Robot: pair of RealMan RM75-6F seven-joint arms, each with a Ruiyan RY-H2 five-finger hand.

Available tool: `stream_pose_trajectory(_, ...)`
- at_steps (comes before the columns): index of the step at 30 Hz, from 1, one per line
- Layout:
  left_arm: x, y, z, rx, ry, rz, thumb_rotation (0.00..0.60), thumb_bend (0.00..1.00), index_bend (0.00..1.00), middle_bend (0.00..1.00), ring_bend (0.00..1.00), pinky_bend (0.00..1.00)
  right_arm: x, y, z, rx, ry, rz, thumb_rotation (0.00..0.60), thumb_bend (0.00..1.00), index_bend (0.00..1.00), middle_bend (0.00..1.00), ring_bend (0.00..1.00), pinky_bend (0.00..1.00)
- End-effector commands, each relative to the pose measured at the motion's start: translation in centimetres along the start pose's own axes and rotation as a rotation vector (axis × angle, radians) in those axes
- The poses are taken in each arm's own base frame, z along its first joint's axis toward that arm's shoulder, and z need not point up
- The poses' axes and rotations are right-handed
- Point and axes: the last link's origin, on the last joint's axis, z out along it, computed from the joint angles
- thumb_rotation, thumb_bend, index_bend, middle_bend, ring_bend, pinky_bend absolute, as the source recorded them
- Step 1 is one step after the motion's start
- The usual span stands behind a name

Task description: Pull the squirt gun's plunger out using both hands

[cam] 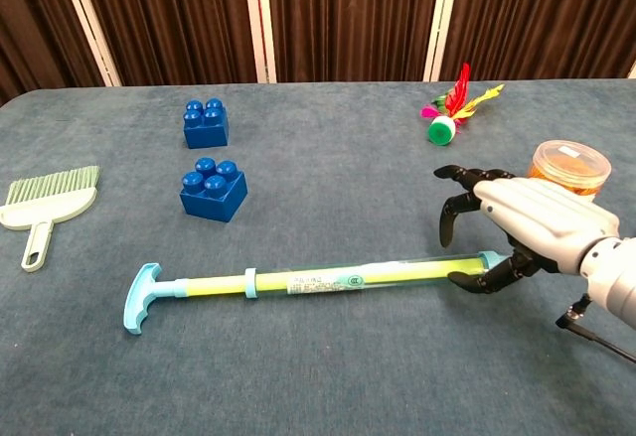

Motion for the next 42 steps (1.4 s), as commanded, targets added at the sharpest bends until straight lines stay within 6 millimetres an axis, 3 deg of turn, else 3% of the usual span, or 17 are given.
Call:
stream_pose_trajectory(1,0.0,-0.1,0.0,0.005,0.004,-0.002,0.6,0.03,0.0,0.0,0.0,0.0,-0.4,-0.1,0.2,0.002,-0.009,0.0,0.6,0.33,0.45,0.03,0.0,0.0)
stream_pose_trajectory(11,0.0,-0.4,0.1,0.012,0.0,-0.006,0.6,0.03,0.0,0.0,0.0,0.0,-1.6,-0.1,0.5,0.0,-0.034,-0.001,0.6,0.33,0.45,0.03,0.0,0.0)
stream_pose_trajectory(19,-0.3,-0.2,0.1,0.002,-0.017,0.01,0.6,0.1,0.05,0.0,0.0,0.0,-1.5,0.5,0.5,-0.015,-0.023,-0.001,0.6,0.37,0.64,0.09,0.0,0.0)
stream_pose_trajectory(30,-1.2,0.7,0.2,-0.033,-0.047,0.015,0.6,0.13,0.09,0.0,0.0,0.0,-1.3,0.7,0.0,-0.012,-0.027,0.008,0.6,0.38,0.69,0.12,0.02,0.01)
stream_pose_trajectory(38,-3.0,3.0,2.6,-0.113,0.0,-0.045,0.6,0.22,0.18,0.0,0.0,0.0,-1.3,0.8,-0.2,-0.013,-0.033,0.019,0.6,0.38,0.69,0.12,0.02,0.01)
stream_pose_trajectory(42,-4.4,5.3,4.5,-0.194,0.002,-0.117,0.6,0.23,0.22,0.0,0.0,0.0,-1.1,0.6,-0.3,-0.011,-0.029,0.019,0.6,0.38,0.69,0.12,0.03,0.02)
